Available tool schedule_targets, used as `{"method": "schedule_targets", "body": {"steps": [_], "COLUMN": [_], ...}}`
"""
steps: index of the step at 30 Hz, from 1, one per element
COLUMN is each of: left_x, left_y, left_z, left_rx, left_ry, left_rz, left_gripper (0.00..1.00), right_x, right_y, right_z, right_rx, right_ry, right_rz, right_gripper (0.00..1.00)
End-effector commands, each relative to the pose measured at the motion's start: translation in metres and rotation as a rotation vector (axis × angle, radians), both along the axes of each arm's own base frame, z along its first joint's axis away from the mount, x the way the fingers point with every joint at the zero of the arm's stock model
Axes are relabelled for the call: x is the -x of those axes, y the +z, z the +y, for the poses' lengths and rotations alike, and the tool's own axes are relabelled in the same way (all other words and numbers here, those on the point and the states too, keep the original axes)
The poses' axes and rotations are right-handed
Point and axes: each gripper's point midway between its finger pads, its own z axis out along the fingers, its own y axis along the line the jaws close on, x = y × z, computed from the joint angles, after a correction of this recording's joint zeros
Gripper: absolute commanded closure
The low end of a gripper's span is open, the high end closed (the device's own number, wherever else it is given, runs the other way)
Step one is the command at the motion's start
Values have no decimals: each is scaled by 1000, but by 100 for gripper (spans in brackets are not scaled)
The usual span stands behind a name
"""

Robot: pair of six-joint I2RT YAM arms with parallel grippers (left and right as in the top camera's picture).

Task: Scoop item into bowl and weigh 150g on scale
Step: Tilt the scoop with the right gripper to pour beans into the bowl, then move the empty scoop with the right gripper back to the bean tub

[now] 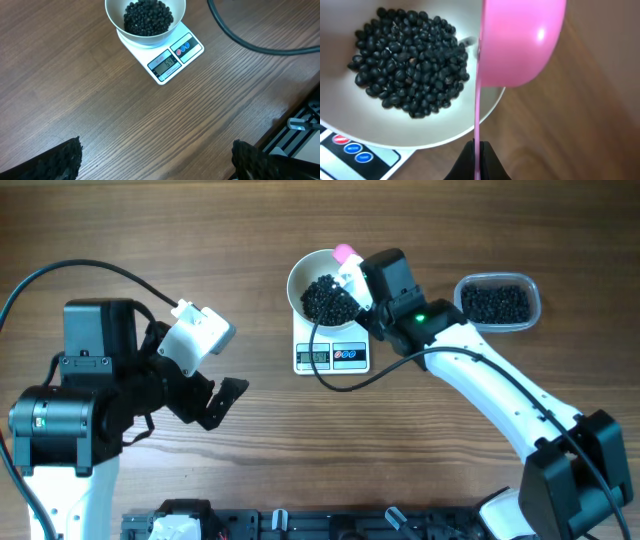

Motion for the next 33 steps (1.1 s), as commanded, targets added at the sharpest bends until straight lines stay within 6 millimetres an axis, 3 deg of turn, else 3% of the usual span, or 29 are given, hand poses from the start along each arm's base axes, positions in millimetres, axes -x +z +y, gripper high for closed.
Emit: {"method": "schedule_targets", "body": {"steps": [1,6,8,11,13,16,20,24,28,33], "left_x": [0,0,0,0,0,0,0,0,0,0], "left_y": [6,6,6,6,6,6,6,6,6,6], "left_z": [-1,-1,-1,-1,-1,-1,-1,-1,-1,-1], "left_rx": [5,5,5,5,5,5,5,5,5,5], "left_ry": [-16,-16,-16,-16,-16,-16,-16,-16,-16,-16], "left_rz": [-23,-23,-23,-23,-23,-23,-23,-23,-23,-23], "left_gripper": [0,0,0,0,0,0,0,0,0,0], "right_x": [3,8,5,-2,-4,0,22,33,44,52], "right_y": [15,14,23,51,71,86,76,71,56,23], "right_z": [13,17,14,-4,-31,-88,-183,-240,-271,-271], "right_rx": [55,-16,-50,-102,-108,-78,-7,-3,28,50], "right_ry": [110,59,12,-71,-141,-265,-497,-644,-694,-692], "right_rz": [-40,-9,-21,-41,-33,8,124,164,219,302], "right_gripper": [96,96,95,96,96,96,96,96,96,96]}}
